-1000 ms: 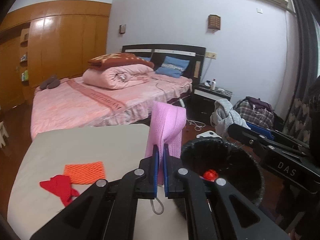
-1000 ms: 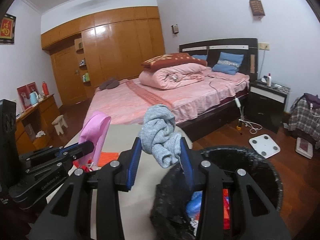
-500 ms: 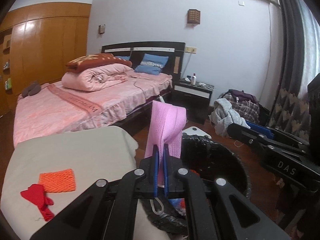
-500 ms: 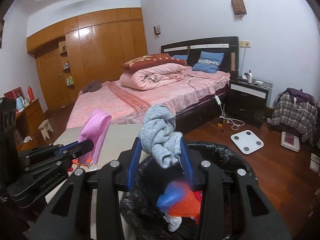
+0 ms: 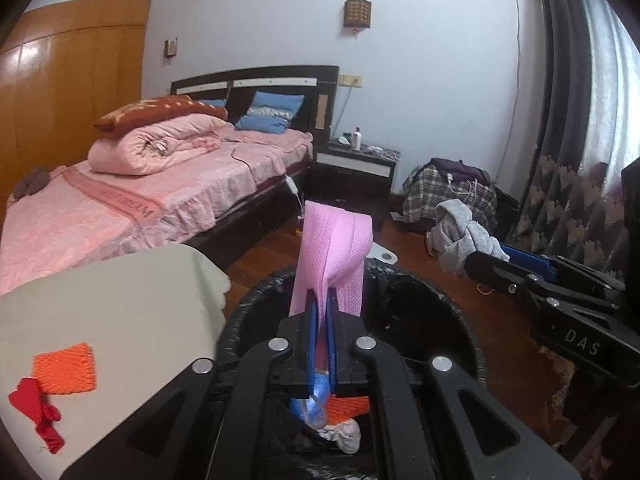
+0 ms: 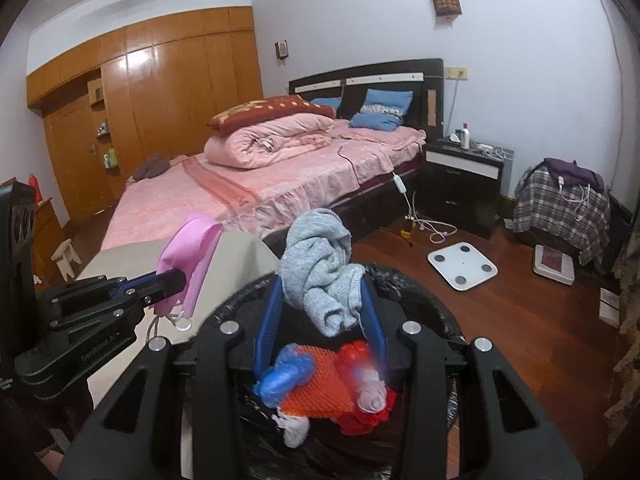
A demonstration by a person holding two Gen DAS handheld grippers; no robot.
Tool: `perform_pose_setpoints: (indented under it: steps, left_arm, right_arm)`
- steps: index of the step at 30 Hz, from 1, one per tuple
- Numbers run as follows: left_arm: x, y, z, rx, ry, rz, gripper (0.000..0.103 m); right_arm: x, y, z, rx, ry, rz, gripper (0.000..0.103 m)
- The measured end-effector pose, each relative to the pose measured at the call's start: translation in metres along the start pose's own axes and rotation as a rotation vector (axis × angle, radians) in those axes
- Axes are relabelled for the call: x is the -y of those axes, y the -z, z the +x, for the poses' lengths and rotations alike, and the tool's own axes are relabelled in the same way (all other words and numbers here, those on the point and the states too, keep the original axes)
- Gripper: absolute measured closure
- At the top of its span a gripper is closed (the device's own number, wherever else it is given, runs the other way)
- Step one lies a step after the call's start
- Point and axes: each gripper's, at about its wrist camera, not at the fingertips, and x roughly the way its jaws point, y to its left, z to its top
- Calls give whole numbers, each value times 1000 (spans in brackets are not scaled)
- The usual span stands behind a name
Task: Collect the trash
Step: 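Drop the pink cloth and grey sock into the bin with both grippers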
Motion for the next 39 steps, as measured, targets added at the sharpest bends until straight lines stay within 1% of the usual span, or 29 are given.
perform_pose_setpoints:
  steps: [10, 18, 20, 21, 22, 23, 24, 26, 27, 28, 29, 30, 32, 34, 36, 39]
  left_arm:
    - [19, 9, 30, -57, 17, 20, 98]
    - [24, 11, 45, -73, 26, 19, 98]
    - [24, 11, 48, -80, 42, 14, 97]
    - [23, 12, 49, -83, 48, 8, 92]
    - [21, 11, 50, -85, 48, 2, 75]
    - [18, 11, 50, -87, 51, -7, 67]
    - [16, 11, 50, -85, 53, -17, 61]
    - [12, 12, 48, -86, 47, -25, 57]
    - [9, 12, 46, -85, 41, -32, 49]
    - [7, 11, 45, -82, 37, -36, 43]
    - [5, 11, 43, -77, 30, -41, 41]
    - [1, 11, 39, -71, 18, -46, 35]
    - [-6, 11, 33, -64, -5, -49, 27]
    - [-14, 11, 25, -54, -22, -62, 22]
    - [-21, 11, 17, -45, -44, -78, 18]
    - [-31, 9, 4, -26, -70, -93, 16]
  right_arm:
    - [25, 13, 15, -34, 25, 26, 65]
    - [35, 17, 28, -55, 29, 37, 65]
    - [37, 20, 32, -70, 30, 39, 60]
    - [38, 18, 34, -75, 39, 40, 60]
    - [39, 19, 35, -78, 49, 42, 54]
    - [40, 19, 36, -78, 55, 44, 46]
    - [41, 19, 35, -76, 61, 46, 42]
    - [43, 20, 33, -67, 75, 49, 29]
    - [43, 19, 32, -62, 83, 51, 25]
    - [43, 19, 31, -57, 91, 52, 15]
    - [43, 19, 29, -51, 99, 54, 11]
    - [43, 18, 27, -47, 100, 58, 10]
    - [43, 17, 24, -47, 99, 66, 6]
    - [41, 16, 20, -44, 103, 71, 6]
    - [37, 15, 16, -40, 96, 74, 6]
    - [29, 14, 11, -31, 82, 66, 5]
